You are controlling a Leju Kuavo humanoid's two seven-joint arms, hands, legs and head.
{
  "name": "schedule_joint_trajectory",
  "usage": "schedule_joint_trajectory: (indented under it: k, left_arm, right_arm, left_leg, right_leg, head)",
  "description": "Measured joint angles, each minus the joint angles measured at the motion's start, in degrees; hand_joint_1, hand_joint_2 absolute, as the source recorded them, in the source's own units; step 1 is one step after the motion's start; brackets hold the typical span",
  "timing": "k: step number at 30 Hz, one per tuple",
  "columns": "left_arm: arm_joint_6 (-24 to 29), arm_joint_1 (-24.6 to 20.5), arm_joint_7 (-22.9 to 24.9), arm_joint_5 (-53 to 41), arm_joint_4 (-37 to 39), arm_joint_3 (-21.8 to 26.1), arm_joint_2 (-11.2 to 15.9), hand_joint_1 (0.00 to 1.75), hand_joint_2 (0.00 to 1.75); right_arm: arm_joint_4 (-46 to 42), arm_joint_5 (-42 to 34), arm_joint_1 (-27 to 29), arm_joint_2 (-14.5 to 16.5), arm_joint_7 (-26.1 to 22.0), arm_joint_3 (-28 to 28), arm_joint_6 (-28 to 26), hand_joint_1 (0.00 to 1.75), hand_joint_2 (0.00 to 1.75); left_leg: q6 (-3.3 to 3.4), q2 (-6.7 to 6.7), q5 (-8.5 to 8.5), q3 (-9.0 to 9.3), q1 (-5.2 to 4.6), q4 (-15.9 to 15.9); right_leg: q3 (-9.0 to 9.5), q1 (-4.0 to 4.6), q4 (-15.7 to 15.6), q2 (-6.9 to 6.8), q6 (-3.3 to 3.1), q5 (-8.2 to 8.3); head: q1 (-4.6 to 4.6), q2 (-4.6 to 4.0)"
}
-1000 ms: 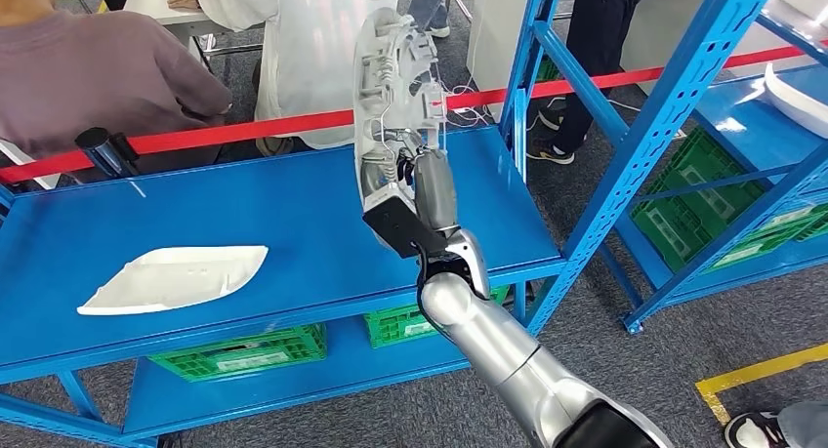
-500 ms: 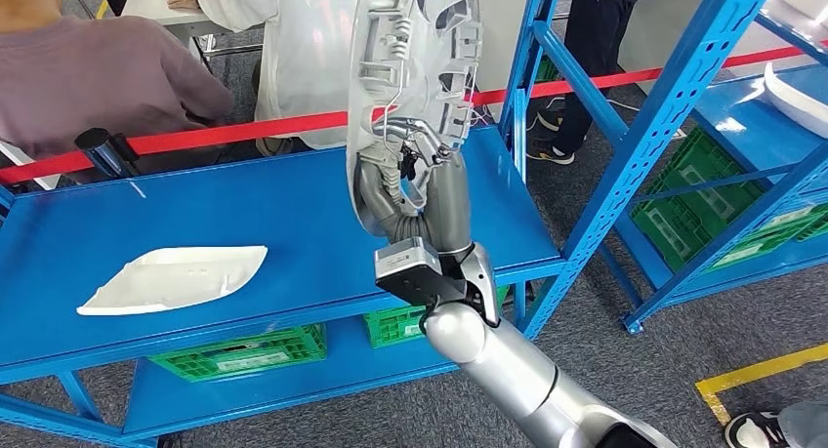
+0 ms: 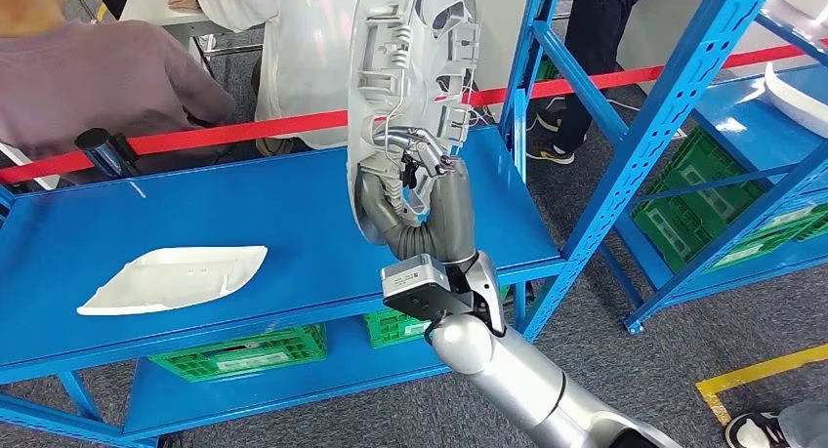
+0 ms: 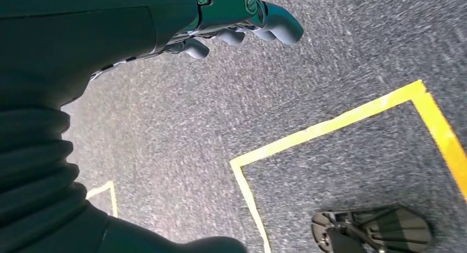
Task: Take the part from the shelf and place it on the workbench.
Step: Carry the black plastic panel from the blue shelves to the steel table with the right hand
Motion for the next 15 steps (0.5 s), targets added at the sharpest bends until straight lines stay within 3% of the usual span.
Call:
schedule_joint_trajectory:
  k: [7, 15]
  left_arm:
    - [-0.7, 0.0, 0.6, 0.3, 0.0, 0.7, 0.0, 0.00, 1.75]
    - [-1.5, 0.1, 0.7, 1.8, 0.0, 2.2, 0.0, 0.00, 1.75]
  right_arm:
    - [0.0, -0.2, 0.0, -0.1, 0.6, 0.5, 1.0, 1.75, 1.75]
    - [-1.0, 0.4, 0.0, 0.0, 1.6, 1.4, 1.5, 1.75, 1.75]
  left_leg:
    - [0.03, -0.01, -0.03, -0.01, -0.02, 0.0]
    - [0.57, -0.02, -0.31, 0.01, -0.53, 0.2]
  right_leg:
    - [0.01, -0.02, 0.0, 0.00, 0.02, 0.01]
    - [0.14, -0.38, -0.1, -0.02, 0.68, -0.06]
  head:
    - [0.00, 0.00]
    - [0.00, 0.00]
